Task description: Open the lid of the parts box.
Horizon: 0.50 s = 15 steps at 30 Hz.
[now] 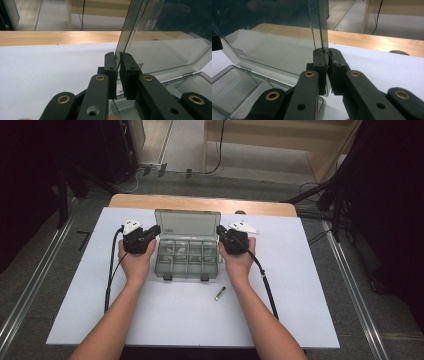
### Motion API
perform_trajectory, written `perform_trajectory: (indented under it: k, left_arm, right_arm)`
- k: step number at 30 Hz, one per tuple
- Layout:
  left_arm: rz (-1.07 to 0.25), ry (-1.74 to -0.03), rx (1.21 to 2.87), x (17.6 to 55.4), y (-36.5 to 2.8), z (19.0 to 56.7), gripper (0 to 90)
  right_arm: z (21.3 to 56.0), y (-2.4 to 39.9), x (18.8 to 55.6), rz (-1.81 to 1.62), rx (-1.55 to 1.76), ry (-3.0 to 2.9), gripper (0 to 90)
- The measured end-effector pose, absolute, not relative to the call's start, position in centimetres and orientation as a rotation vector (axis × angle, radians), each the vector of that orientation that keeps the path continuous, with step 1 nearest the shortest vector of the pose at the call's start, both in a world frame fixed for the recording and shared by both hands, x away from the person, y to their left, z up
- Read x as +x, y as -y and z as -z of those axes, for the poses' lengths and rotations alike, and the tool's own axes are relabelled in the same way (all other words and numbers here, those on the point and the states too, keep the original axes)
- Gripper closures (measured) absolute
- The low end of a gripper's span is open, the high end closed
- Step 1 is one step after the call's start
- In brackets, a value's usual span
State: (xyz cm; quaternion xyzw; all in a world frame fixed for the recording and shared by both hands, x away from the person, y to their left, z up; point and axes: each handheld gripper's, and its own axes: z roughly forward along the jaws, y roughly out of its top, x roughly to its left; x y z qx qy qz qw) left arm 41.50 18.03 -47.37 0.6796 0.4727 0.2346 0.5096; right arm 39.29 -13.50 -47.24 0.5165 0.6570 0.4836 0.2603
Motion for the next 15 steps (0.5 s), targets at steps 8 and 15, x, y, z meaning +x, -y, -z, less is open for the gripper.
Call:
perform_trajectory:
  k: [8,15]
  left_arm:
    - [-0.495,-1.166,1.627,42.4,-18.3,47.7,82.3]
    - [-0.491,-1.162,1.667,43.0,-18.3,47.5,82.8]
  right_arm:
    - [47.2,13.6,39.7,-1.316,1.419,-1.79,86.3]
    - [47.0,13.6,40.4,-1.301,1.439,-1.802,86.7]
